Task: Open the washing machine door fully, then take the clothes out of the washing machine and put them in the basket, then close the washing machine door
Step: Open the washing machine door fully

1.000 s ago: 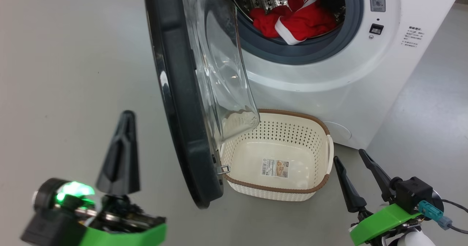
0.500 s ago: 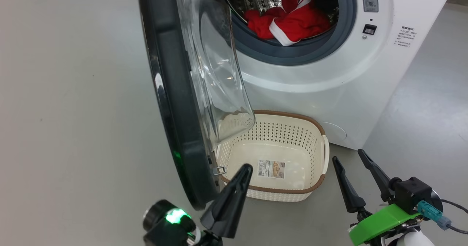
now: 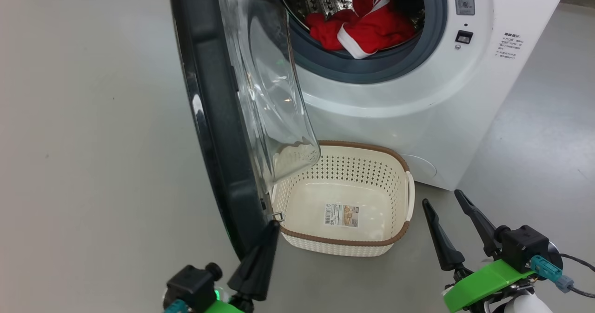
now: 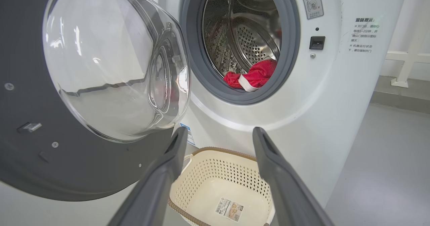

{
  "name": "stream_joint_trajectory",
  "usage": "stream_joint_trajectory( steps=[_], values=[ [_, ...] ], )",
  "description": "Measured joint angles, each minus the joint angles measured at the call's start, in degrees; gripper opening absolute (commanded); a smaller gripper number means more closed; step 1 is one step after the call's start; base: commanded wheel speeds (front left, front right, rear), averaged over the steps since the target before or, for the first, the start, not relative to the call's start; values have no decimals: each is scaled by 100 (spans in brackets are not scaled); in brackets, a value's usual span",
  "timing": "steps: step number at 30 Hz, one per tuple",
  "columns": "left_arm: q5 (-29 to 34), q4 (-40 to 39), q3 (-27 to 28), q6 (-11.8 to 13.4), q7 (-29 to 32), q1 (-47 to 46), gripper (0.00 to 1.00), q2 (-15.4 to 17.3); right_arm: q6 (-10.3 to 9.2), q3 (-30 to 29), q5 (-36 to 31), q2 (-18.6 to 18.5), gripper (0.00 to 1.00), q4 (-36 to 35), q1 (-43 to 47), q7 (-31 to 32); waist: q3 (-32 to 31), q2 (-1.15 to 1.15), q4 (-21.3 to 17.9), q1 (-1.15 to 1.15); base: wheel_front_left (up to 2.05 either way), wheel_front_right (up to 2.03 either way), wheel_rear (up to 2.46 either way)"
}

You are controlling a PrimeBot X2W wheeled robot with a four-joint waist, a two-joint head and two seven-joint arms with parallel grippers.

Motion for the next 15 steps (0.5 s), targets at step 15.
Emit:
stream_joint_trajectory(
  steps=[15],
  values=[
    [-4,218,815,-8,3,4,0,-78,0,-8,0,7,100,-37,2,0,-25,0,43,0,0,0,0]
  ],
)
